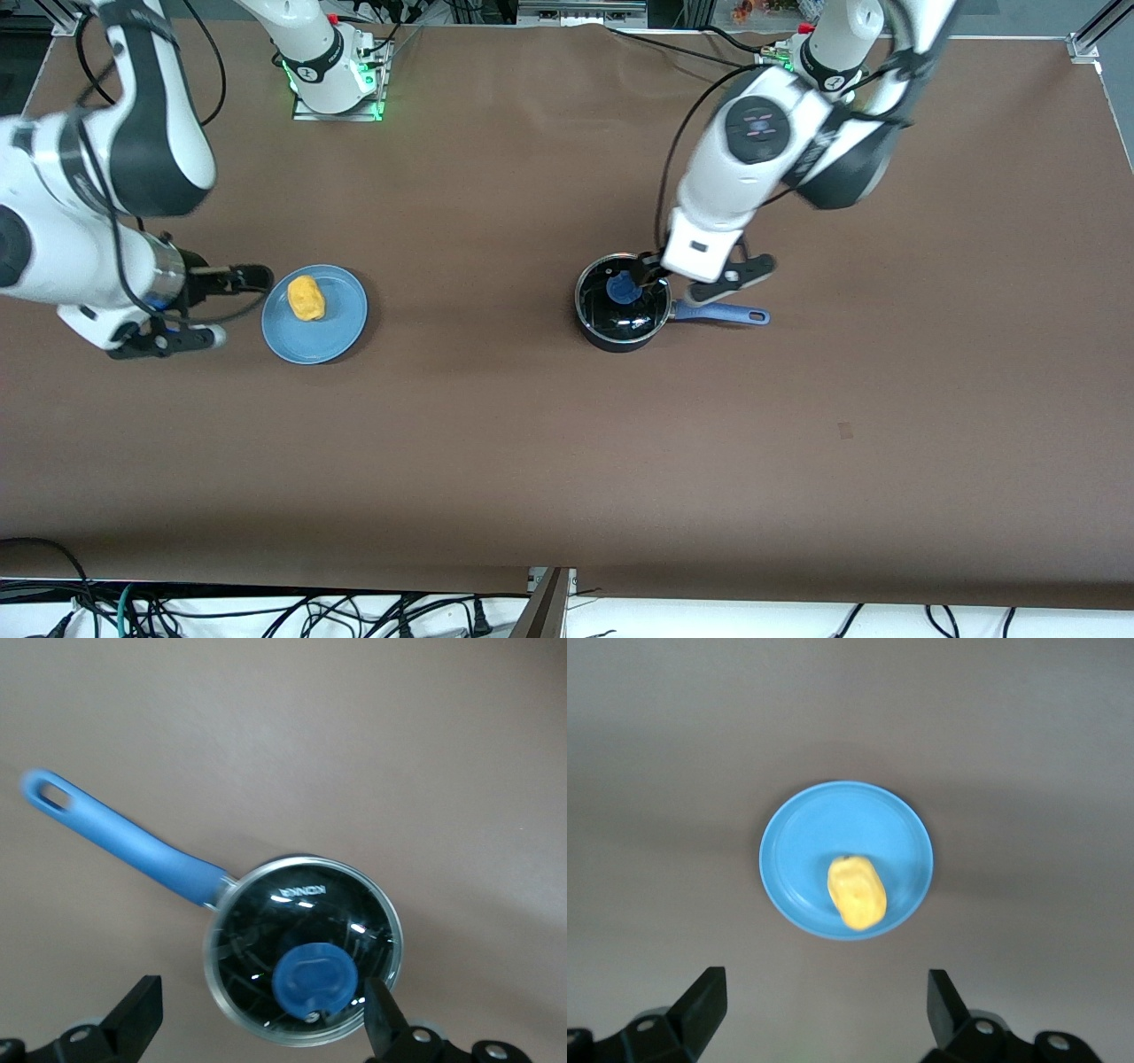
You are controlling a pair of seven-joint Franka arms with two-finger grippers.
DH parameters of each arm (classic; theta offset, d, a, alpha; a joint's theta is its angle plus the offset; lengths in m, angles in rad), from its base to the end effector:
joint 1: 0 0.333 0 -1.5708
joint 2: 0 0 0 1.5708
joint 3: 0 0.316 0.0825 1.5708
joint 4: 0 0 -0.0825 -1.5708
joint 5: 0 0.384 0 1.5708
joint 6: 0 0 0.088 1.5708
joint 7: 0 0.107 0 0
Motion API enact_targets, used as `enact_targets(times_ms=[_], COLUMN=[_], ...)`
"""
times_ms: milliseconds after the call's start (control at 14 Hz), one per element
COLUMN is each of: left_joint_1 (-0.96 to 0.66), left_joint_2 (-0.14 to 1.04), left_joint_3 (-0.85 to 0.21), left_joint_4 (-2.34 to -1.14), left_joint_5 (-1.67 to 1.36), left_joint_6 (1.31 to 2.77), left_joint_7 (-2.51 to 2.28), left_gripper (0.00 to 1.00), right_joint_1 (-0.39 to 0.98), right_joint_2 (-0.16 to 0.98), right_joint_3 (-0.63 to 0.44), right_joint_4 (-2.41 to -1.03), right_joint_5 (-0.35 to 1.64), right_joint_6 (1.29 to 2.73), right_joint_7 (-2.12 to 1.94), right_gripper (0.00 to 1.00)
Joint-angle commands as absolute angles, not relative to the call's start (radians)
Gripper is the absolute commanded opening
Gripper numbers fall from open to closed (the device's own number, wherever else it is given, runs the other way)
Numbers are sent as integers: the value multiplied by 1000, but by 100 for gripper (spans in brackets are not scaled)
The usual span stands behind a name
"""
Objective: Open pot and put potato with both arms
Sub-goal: 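Move the left gripper to the lid knob while the right gripper reaches the potato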
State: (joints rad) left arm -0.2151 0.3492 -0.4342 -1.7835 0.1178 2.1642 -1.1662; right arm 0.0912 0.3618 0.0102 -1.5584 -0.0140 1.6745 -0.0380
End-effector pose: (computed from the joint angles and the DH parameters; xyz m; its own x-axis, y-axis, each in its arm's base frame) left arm 0.5294 -0.3683 0.3813 0.8863 0.4630 -0.0128 0.4625 -0.8831 0.0785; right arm 0.6343 0.0624 0.4202 0.9601 0.1376 -0.2434 0.1419 -0.9899 0.0003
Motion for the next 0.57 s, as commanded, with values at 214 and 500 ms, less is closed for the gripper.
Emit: enact_targets(times_ms=[214, 500], left_joint_1=[-290, -287], left_joint_2=[549, 558], left_joint_3=[-433, -430], left_joint_4=[-1634, -1635], left_joint_5=[308, 305], left_joint_6=[2187, 2194], left_joint_7=[-1353, -1342], left_gripper=[100, 100], right_joint_1=[112, 110], right_joint_2=[481, 514], right_joint_3=[9, 9], right_joint_4=[-1583, -1661], right_joint_5=[-21, -21], right_joint_6=[1831, 1966], right_joint_7=[-40, -84], right_gripper=[100, 100])
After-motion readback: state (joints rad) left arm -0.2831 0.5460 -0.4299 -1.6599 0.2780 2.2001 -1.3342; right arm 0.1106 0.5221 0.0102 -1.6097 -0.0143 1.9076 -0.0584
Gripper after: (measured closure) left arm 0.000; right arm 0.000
